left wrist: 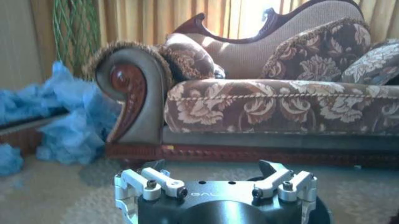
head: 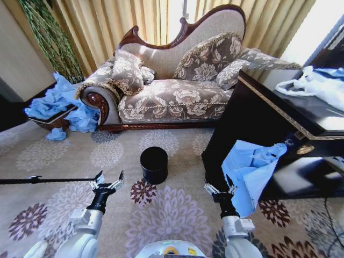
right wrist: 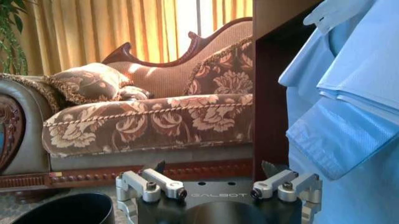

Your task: Place a garbage bag over the trash bin.

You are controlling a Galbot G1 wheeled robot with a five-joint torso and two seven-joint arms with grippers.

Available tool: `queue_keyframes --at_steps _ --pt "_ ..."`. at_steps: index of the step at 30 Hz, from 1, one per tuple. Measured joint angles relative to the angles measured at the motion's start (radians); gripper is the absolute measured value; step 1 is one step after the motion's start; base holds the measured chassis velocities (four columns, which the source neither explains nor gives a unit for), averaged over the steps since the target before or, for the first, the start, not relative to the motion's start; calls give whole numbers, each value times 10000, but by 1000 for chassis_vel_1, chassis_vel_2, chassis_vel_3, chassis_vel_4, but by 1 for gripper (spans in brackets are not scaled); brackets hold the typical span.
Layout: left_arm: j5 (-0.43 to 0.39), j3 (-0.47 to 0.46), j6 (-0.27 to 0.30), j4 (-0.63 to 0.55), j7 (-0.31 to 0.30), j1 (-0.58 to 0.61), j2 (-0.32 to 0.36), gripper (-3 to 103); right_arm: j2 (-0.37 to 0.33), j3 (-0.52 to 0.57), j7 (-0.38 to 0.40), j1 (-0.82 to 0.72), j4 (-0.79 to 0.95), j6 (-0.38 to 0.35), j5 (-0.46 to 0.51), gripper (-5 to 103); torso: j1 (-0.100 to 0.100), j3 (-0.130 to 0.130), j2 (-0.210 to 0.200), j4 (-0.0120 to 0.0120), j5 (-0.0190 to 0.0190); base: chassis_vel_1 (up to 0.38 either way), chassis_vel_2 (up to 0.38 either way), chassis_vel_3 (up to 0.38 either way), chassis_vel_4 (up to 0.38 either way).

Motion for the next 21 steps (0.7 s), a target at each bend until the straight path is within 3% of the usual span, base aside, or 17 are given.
queue_keyframes --at_steps 2,4,5,7,8,9,10,12,17,21 --pt "-288 83 172 -58 -7 -66 29 100 4 -20 -3 0 -5 0 -13 100 0 0 0 -1 0 0 0 0 0" --pt "-1508 498 728 -287 -127 -456 161 100 37 -80 -13 -5 -91 8 -77 100 0 0 0 0 1 0 0 0 0" --pt "-1508 498 728 -287 -127 -456 161 100 37 -80 -13 -5 -91 8 -77 100 0 0 0 0 1 0 0 0 0" --pt "-2495 972 1198 -382 -214 -937 295 100 61 -118 -31 -29 -184 40 -151 100 0 0 0 -2 0 0 0 0 0" --pt "-3397 1464 1728 -446 -294 -1458 482 100 71 -155 -43 -56 -280 72 -198 100 0 0 0 -2 2 0 0 0 0" --pt "-3397 1464 1728 -446 -294 -1458 482 100 71 -155 -43 -56 -280 72 -198 100 0 0 0 -2 2 0 0 0 0" --pt "-3961 1830 2020 -451 -368 -1788 605 100 73 -175 -47 -60 -337 85 -220 100 0 0 0 -3 1 0 0 0 0" --pt "-4992 2653 2439 -392 -664 -2495 829 100 37 -209 -54 -12 -467 75 -240 100 1 0 0 -7 0 0 0 0 0" --pt "-5986 3206 2940 -383 -1013 -3133 872 100 -141 -300 -94 261 -677 -37 -201 100 0 0 0 10 3 0 0 0 0" --pt "-7847 4244 3659 53 -1912 -4796 1009 100 -210 -286 -106 417 -994 -32 -126 100 0 1 0 -2 1 0 0 0 0"
